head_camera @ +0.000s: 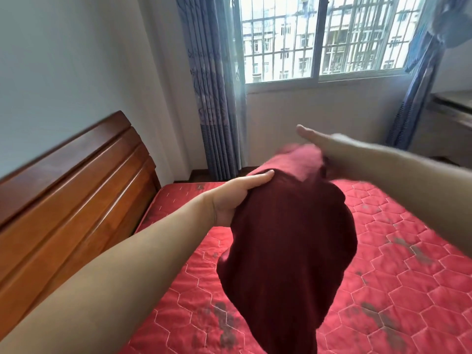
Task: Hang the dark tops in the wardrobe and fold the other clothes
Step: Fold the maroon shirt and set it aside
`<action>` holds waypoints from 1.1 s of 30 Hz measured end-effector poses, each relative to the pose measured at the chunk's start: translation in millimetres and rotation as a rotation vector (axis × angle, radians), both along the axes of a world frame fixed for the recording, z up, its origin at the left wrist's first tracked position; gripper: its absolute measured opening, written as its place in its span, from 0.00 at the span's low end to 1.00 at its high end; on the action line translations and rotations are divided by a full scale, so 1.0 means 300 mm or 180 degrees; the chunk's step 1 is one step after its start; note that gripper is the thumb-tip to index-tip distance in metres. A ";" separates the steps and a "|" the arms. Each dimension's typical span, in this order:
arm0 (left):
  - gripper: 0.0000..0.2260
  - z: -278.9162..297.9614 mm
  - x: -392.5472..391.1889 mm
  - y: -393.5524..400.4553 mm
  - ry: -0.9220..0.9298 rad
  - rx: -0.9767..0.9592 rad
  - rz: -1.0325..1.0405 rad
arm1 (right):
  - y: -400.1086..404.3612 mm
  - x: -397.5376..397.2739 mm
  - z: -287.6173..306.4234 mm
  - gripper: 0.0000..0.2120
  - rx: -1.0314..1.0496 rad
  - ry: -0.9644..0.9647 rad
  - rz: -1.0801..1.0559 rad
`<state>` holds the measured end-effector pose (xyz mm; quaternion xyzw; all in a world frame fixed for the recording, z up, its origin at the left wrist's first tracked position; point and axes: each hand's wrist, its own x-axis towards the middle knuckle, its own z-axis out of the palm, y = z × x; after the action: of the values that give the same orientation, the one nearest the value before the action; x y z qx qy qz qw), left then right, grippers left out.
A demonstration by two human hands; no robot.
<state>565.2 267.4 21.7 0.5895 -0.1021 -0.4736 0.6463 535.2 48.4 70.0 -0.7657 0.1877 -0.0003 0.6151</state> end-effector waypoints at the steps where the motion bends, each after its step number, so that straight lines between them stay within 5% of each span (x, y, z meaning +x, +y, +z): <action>1: 0.17 -0.003 0.007 0.004 0.0027 -0.0038 0.0118 | 0.004 -0.035 -0.071 0.29 0.0494 0.0293 0.0244; 4: 0.19 -0.019 0.025 0.021 0.0025 -0.0123 0.0420 | 0.033 -0.129 -0.271 0.37 0.1932 0.0664 0.0914; 7: 0.23 -0.039 0.034 0.038 -0.0022 -0.0025 0.0597 | 0.075 -0.172 -0.324 0.39 0.2413 0.0263 0.1162; 9: 0.25 -0.050 0.037 0.047 -0.0008 0.0096 0.0626 | 0.092 -0.170 -0.302 0.31 0.1779 -0.0147 0.1233; 12: 0.27 -0.055 0.046 0.063 -0.0058 0.0249 0.0605 | 0.106 -0.155 -0.270 0.34 0.0677 -0.0517 0.0937; 17: 0.29 -0.084 0.037 0.125 -0.0075 0.0335 0.0100 | 0.127 -0.124 -0.212 0.22 0.1122 -0.0898 0.0478; 21: 0.11 -0.152 0.017 0.148 -0.0517 0.0630 -0.0065 | 0.108 -0.098 -0.222 0.18 0.1068 -0.0435 0.0276; 26: 0.09 -0.171 0.016 0.107 -0.0693 0.0563 0.0774 | 0.064 -0.073 -0.239 0.15 0.0397 0.0516 0.0231; 30: 0.14 -0.144 0.012 0.069 -0.0865 0.0661 0.1182 | 0.039 -0.052 -0.234 0.13 0.0242 0.0799 0.0160; 33: 0.28 -0.130 0.015 0.060 -0.1027 0.0775 0.1358 | 0.014 -0.043 -0.223 0.15 0.0372 0.0644 0.0299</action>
<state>569.7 285.3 -17.2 0.7386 -0.0197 -0.2358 0.6312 522.4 52.5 3.2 -0.7326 0.2125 0.1167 0.6360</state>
